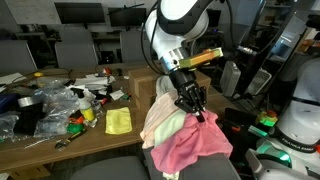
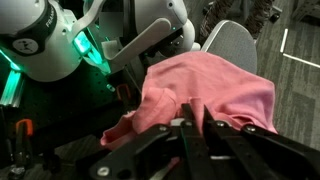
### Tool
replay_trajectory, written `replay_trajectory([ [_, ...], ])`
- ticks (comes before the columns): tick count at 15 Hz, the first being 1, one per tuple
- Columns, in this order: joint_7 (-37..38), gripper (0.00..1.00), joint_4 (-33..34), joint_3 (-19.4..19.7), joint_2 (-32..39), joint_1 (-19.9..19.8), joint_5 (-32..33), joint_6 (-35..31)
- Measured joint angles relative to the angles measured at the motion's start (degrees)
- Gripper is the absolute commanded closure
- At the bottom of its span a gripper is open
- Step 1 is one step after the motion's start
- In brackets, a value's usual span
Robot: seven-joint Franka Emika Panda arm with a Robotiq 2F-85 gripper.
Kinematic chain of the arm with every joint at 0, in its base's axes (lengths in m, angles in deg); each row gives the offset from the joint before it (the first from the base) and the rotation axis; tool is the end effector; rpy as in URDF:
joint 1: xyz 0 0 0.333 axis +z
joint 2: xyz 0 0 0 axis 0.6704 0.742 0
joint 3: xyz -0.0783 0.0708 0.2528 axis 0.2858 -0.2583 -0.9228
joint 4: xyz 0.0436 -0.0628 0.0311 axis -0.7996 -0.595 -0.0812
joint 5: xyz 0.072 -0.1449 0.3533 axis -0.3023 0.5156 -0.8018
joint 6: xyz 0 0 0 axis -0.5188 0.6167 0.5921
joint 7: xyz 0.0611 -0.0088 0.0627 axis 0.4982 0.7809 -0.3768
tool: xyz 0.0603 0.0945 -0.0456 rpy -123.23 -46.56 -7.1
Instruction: Put the clothes on the chair on to the box.
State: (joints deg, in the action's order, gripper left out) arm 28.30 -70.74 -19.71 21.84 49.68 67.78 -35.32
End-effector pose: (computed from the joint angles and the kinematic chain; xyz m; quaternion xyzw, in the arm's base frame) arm 0.4035 0.1555 0.2930 -0.9192 0.1620 0.3545 0.0565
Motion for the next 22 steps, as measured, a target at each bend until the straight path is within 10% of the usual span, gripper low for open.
replay_trajectory([
  [12, 12.1, 0.94, 4.0, 2.5, -18.3, -7.2, 11.5, 1.5],
  [22, 14.0, 0.94, 16.0, 6.5, -13.1, -12.9, 12.2, 5.2],
])
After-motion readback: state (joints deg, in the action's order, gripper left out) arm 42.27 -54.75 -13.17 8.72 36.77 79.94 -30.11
